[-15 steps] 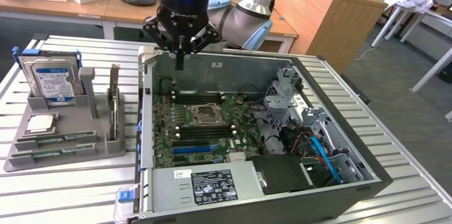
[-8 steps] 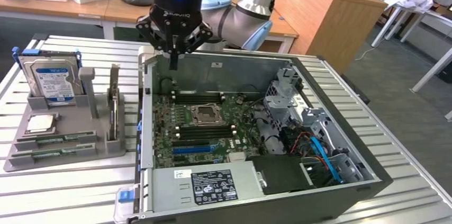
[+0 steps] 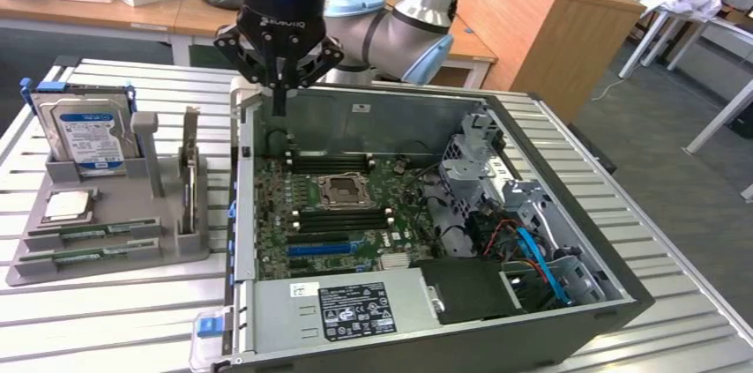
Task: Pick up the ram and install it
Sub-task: 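Reach for the ram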
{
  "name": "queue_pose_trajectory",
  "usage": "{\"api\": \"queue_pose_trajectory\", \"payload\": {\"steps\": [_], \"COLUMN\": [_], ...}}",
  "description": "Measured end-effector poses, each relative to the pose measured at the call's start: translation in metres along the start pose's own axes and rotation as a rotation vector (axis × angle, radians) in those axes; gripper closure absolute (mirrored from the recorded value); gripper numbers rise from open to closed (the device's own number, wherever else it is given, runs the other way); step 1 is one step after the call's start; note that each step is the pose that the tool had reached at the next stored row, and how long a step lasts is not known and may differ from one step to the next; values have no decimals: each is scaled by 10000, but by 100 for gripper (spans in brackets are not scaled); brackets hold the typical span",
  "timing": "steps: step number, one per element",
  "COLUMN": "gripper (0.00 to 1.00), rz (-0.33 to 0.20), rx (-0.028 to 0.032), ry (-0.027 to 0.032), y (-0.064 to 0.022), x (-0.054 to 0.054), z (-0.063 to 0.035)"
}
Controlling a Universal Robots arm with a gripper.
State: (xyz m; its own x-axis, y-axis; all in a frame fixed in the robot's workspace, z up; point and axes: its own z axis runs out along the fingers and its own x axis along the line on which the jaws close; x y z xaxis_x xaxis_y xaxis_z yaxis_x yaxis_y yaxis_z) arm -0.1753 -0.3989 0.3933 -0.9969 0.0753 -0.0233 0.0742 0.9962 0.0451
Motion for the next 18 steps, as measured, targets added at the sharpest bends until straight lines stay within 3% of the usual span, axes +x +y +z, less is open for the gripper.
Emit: {"api": "queue_pose_trajectory", "payload": {"steps": [18], "gripper": [90], "rz": [-1], "rx": [1], "ry": [1], "y": [-20], "x": [268], "z": [-7]}}
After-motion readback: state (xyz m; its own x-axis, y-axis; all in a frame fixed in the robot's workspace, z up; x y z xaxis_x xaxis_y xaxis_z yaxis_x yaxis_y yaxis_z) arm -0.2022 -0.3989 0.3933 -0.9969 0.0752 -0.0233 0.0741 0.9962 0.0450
